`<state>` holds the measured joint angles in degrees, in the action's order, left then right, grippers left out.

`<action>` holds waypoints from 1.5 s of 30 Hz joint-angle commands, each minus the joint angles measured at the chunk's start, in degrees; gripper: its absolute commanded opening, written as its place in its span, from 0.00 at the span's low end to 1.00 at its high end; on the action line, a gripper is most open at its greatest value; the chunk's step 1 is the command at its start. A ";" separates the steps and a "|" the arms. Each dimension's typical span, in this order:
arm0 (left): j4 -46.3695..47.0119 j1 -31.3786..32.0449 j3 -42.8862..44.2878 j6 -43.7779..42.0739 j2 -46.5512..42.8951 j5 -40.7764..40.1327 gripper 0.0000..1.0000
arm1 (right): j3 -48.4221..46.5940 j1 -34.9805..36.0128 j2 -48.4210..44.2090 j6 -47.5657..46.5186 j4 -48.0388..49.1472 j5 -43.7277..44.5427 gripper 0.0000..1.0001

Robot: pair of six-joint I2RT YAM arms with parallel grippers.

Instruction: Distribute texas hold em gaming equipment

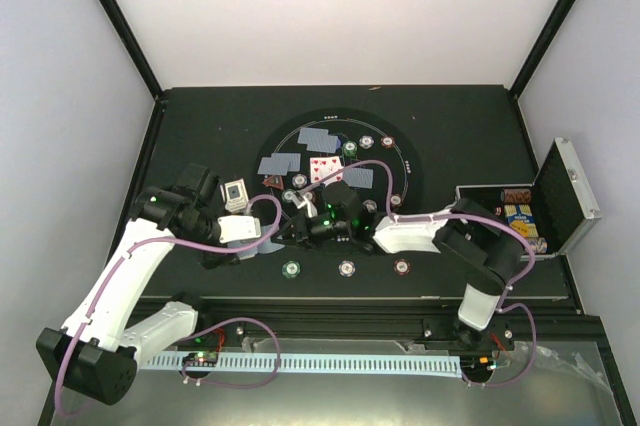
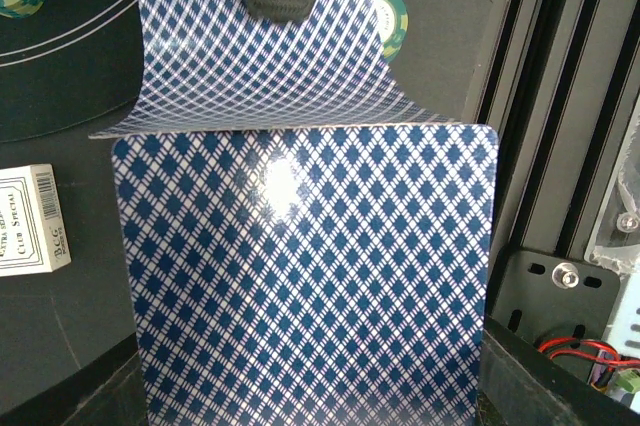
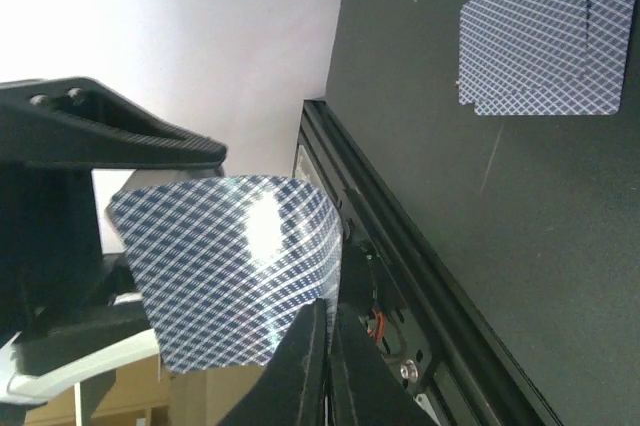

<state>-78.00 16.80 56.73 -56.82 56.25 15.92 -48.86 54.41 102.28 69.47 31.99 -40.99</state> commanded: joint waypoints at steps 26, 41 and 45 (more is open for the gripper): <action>20.62 -13.75 -10.73 -3.65 10.45 -7.13 0.02 | -14.43 -40.62 5.36 -31.62 -40.97 4.56 0.01; 28.74 -16.54 -10.77 -2.02 27.57 -9.44 0.21 | -14.47 -40.92 2.15 -35.83 -48.36 12.76 0.55; 28.94 -16.60 -11.36 -2.23 27.43 -9.55 0.54 | -13.34 -40.97 -2.62 -36.79 -50.77 14.66 0.64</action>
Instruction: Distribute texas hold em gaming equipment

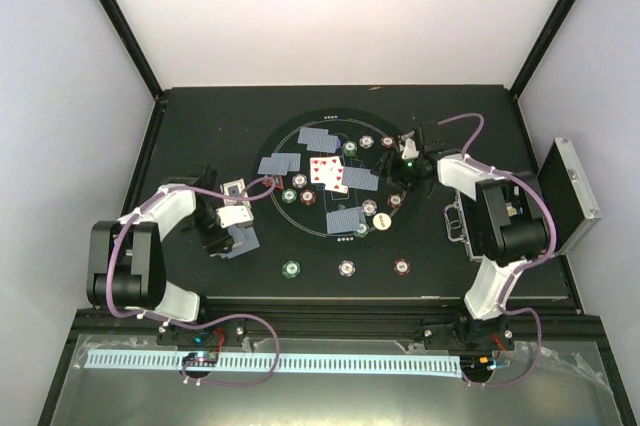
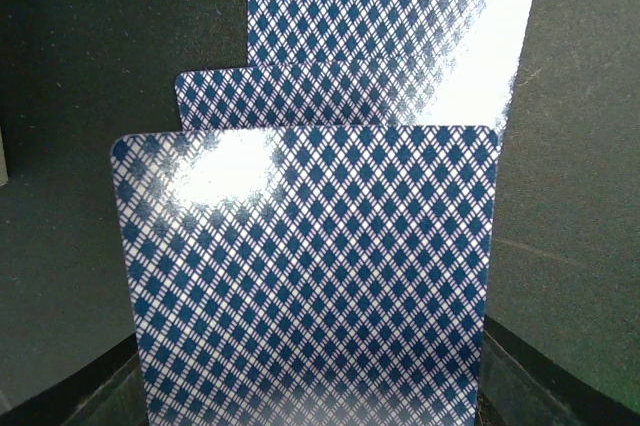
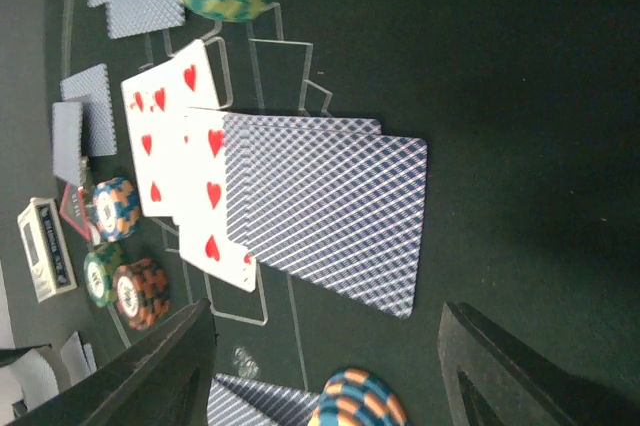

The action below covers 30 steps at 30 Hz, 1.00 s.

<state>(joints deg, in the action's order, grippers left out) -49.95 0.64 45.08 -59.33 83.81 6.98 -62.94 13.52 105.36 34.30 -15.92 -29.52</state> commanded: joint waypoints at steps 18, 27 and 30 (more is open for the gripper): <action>-9.97 -4.63 15.45 4.51 -14.18 11.82 0.99 | -0.47 -0.42 -27.93 -9.26 -14.69 25.41 1.00; 42.75 -5.41 -3.81 43.67 -23.40 22.95 0.99 | 31.77 -0.64 -46.53 -18.73 27.91 61.60 1.00; 65.18 -5.42 -15.50 50.54 -22.70 21.02 0.99 | 35.41 -2.09 -45.91 -18.90 32.29 67.87 1.00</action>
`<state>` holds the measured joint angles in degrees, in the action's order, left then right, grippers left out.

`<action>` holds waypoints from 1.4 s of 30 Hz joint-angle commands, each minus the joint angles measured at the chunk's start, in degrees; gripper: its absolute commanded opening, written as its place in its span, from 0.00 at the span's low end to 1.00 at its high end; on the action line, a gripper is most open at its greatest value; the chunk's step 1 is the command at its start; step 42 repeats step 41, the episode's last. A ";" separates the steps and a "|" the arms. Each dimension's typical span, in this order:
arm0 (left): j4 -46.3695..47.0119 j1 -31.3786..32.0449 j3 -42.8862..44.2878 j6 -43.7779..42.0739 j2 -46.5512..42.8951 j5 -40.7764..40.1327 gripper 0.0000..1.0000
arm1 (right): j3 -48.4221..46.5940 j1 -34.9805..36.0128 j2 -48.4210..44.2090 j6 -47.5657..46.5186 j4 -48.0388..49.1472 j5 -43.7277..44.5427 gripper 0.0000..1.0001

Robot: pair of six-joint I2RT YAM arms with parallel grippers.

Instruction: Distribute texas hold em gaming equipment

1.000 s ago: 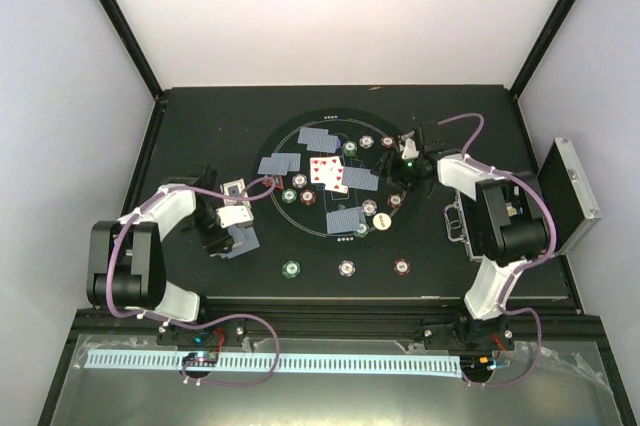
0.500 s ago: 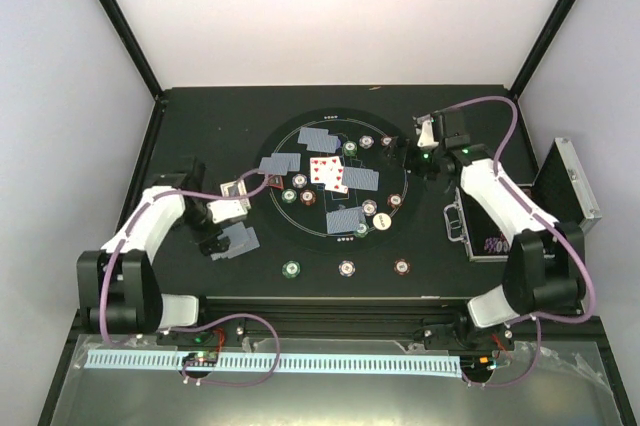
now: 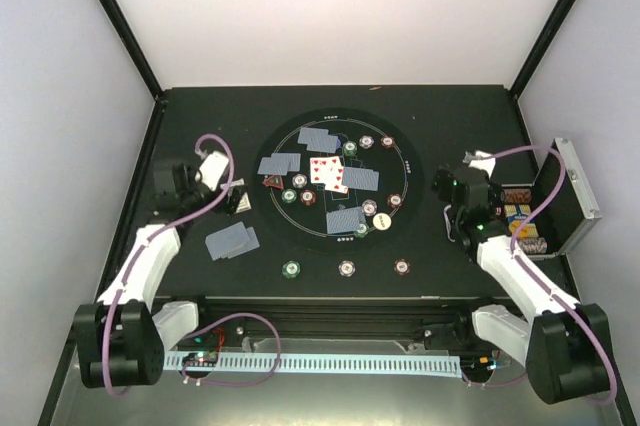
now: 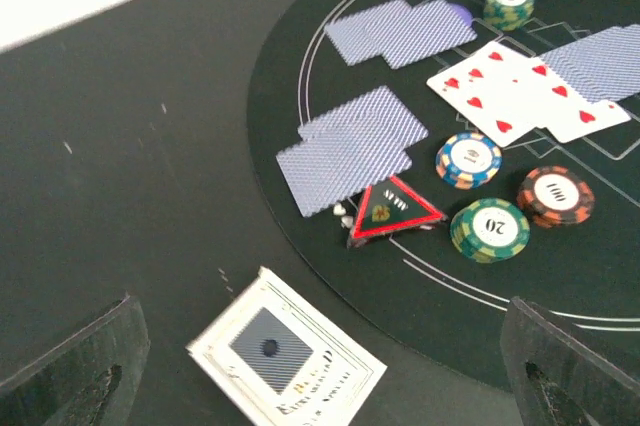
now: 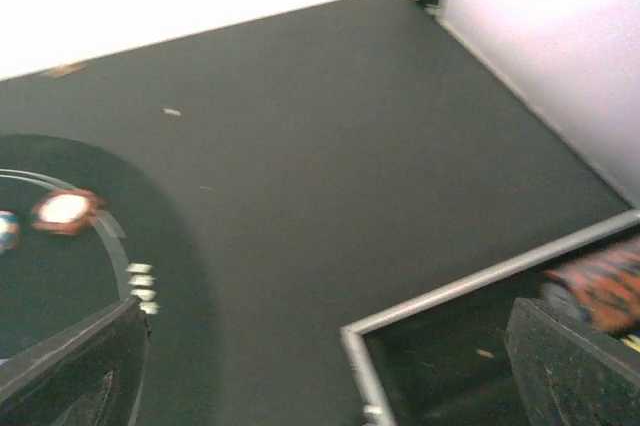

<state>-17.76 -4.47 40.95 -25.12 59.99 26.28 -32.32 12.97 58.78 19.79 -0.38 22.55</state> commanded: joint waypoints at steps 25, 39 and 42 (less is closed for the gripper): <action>71.55 4.41 -23.09 21.07 19.61 -21.71 0.99 | 17.35 -9.40 21.27 -17.79 61.05 -7.77 1.00; 70.87 4.38 -22.84 21.32 19.39 -21.98 0.99 | 16.34 -9.93 21.72 -18.75 59.78 -12.12 1.00; 70.84 4.44 -22.84 21.28 19.38 -21.98 0.99 | 16.67 -10.16 21.33 -18.69 59.72 -12.55 1.00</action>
